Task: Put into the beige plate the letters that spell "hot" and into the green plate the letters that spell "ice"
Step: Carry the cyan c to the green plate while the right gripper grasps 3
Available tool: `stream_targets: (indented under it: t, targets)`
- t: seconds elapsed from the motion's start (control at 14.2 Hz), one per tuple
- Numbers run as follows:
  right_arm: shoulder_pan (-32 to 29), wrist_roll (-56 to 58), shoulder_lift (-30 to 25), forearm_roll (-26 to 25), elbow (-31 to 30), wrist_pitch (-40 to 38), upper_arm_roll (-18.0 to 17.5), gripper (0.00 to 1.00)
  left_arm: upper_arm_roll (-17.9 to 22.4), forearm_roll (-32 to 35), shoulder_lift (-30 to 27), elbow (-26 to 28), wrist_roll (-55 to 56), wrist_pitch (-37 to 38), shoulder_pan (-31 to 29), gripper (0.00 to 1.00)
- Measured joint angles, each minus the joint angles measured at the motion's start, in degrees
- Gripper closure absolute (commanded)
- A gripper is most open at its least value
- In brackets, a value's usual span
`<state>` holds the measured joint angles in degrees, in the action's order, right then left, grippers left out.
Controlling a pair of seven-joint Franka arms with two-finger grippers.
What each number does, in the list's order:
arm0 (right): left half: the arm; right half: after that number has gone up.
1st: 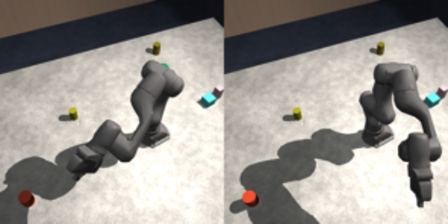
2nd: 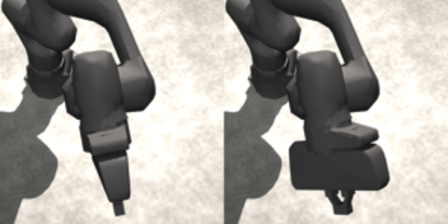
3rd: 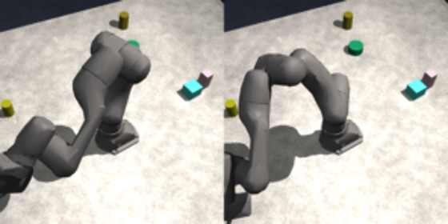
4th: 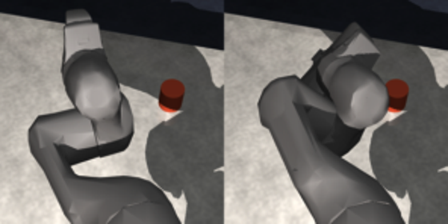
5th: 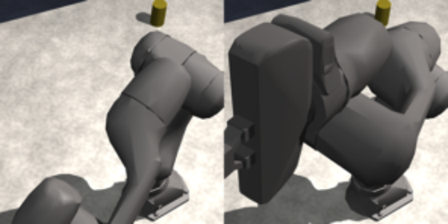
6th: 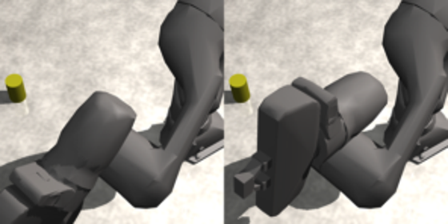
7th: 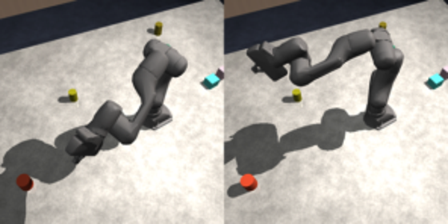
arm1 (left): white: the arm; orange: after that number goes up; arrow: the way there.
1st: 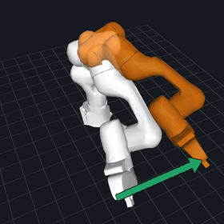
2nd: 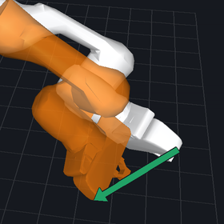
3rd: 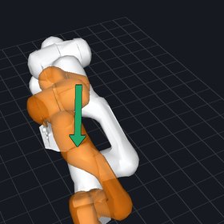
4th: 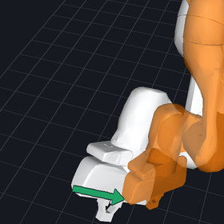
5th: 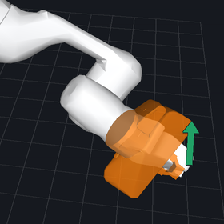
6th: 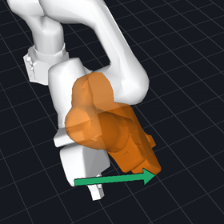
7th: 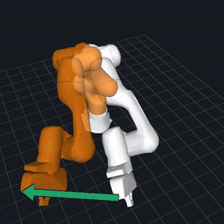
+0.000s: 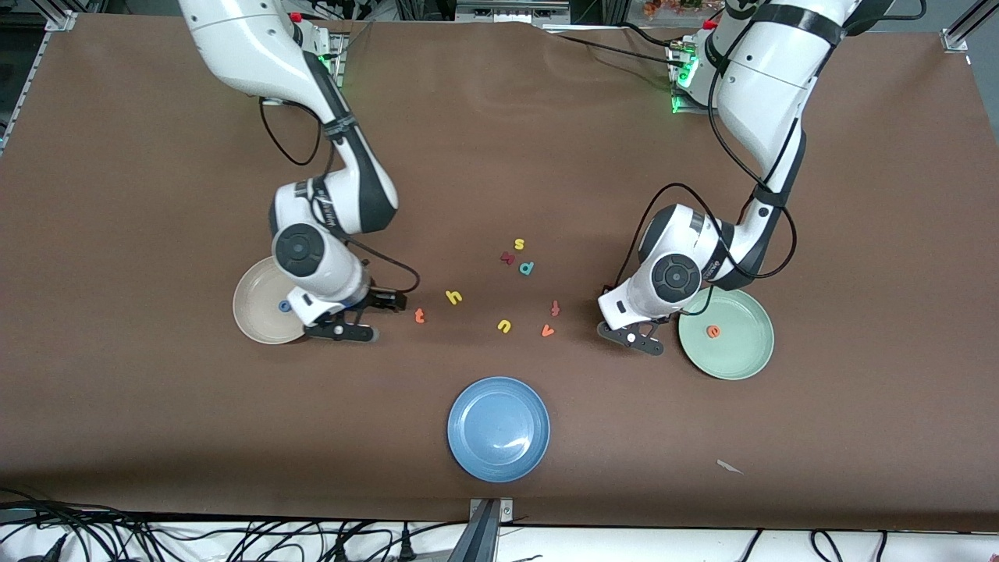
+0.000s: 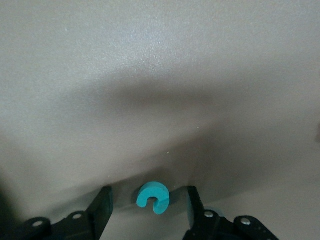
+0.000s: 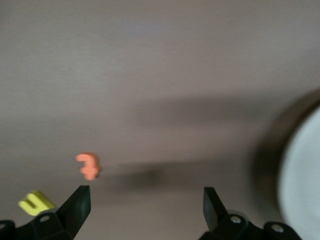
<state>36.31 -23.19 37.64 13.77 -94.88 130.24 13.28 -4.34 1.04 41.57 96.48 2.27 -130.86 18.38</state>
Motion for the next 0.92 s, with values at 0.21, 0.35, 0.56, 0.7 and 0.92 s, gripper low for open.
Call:
stream_targets:
  t: [0.21,0.35,0.56,0.7,0.92]
  targets:
    - [1.9,-3.6,3.2,2.0,2.2,3.3,0.0,0.00,0.0,0.1,-0.3,0.0,-0.8,-0.1,0.0,1.00]
    - [2.8,-5.4,4.7,2.2,2.7,4.7,0.0,0.00,-0.1,0.1,-0.4,0.0,-1.0,-0.1,0.1,1.00]
    - [4.0,-7.1,6.1,2.2,2.8,6.4,0.0,0.01,0.0,0.1,-0.6,-0.2,-1.2,-0.1,0.1,1.00]
    - [4.5,-7.3,6.9,2.2,2.8,7.3,0.0,0.14,0.0,0.9,-1.5,-0.8,-1.3,0.4,0.0,1.00]
    - [4.9,-7.4,7.5,2.2,2.8,7.9,0.0,0.43,0.6,2.1,-4.0,-1.5,-1.3,3.1,-0.4,1.00]
